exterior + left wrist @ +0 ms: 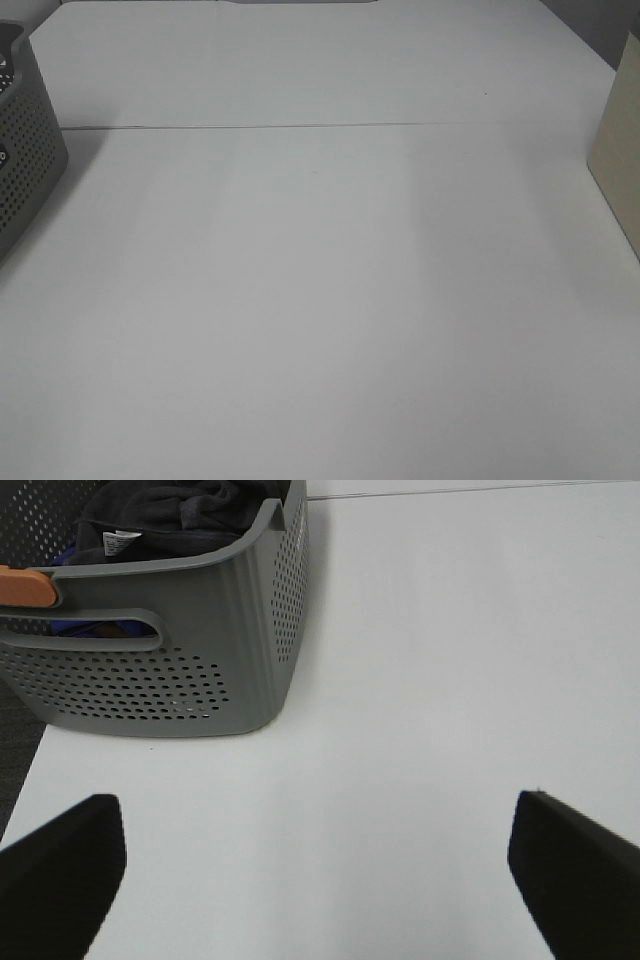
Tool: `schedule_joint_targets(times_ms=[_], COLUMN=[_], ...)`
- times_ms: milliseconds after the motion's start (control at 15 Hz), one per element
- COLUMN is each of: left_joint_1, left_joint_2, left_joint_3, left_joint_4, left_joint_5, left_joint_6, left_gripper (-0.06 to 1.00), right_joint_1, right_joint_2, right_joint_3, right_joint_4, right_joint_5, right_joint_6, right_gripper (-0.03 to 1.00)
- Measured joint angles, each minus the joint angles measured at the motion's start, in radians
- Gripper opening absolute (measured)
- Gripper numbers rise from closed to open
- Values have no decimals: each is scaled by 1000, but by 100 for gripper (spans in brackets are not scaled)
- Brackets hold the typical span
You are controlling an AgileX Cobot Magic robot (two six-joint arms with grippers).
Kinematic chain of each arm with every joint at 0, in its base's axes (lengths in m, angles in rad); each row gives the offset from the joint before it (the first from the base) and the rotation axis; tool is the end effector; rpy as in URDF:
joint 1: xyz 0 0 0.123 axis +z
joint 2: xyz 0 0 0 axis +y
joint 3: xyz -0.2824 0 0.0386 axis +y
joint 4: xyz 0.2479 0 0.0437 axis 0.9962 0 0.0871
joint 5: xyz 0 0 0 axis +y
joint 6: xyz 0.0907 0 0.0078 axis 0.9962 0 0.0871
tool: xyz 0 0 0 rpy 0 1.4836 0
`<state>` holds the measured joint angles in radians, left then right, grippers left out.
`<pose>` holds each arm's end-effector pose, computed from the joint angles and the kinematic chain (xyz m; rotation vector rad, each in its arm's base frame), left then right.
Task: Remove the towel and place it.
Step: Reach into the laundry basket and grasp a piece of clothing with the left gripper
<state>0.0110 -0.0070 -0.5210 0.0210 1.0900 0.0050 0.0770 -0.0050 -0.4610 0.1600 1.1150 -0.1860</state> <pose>-0.0097 0.0016 0.2805 -0.0078 2.0456 0.0351 -0.0053 0.0127 0.2629 -0.2879 2.1042 0.1301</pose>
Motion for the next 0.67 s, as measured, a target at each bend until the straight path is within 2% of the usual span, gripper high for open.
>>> schedule_joint_targets(times_ms=[667], left_joint_1=[0], left_joint_2=[0], left_joint_3=[0], left_joint_4=[0], left_joint_5=[0], left_joint_6=[0], left_gripper=[99], right_joint_1=[0], right_joint_2=[0], right_joint_3=[0], right_joint_4=[0], right_joint_5=[0], right_joint_6=[0], right_gripper=[77])
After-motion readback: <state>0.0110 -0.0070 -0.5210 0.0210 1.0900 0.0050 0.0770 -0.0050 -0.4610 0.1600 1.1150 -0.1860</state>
